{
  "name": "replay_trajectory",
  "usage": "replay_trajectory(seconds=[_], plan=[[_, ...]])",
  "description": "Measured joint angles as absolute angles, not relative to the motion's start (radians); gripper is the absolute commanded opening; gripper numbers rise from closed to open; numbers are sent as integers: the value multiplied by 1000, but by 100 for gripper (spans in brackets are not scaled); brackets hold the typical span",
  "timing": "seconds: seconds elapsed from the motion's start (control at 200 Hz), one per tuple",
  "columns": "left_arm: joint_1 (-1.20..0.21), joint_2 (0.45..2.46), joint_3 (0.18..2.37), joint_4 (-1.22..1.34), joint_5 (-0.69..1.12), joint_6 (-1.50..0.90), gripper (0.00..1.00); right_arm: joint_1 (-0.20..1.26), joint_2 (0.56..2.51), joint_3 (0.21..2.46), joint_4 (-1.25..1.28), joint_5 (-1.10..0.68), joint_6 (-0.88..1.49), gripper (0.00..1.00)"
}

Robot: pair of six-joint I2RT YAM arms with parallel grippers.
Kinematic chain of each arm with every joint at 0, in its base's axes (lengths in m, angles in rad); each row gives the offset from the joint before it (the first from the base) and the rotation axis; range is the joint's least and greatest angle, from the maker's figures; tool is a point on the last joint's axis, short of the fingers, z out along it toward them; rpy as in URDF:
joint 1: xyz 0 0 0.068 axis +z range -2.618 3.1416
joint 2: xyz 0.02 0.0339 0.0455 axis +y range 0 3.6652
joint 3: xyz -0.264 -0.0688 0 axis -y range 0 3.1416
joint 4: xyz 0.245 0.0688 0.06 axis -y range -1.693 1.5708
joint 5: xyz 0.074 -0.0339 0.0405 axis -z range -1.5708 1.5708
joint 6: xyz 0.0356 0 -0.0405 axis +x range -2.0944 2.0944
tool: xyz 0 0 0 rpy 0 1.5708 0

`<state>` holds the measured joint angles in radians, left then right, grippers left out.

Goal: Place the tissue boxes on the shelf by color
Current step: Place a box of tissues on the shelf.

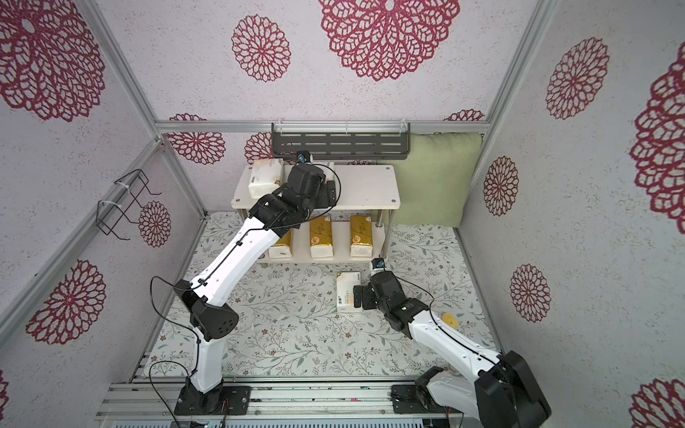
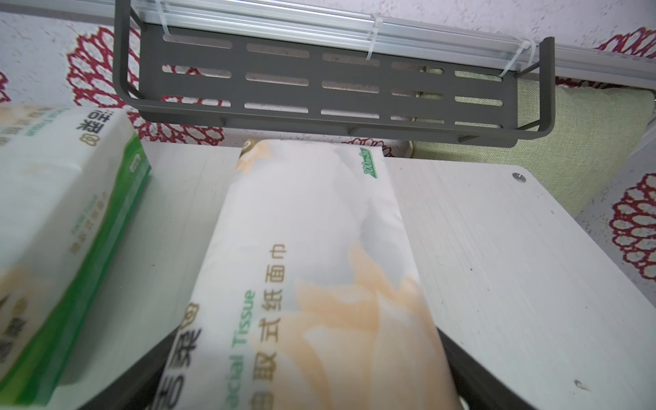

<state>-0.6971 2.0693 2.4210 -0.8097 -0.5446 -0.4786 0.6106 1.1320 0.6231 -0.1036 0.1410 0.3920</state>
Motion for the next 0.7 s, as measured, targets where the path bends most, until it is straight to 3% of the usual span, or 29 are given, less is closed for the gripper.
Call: replay_trajectory(seconds=[0.325, 0.7], plan=[[-694, 2015, 2336, -754, -506, -483, 97, 664, 1114, 813, -107, 127, 318, 99], [-690, 1945, 2323, -730, -490, -484, 97, 746, 1087, 960, 31, 150, 192, 88]])
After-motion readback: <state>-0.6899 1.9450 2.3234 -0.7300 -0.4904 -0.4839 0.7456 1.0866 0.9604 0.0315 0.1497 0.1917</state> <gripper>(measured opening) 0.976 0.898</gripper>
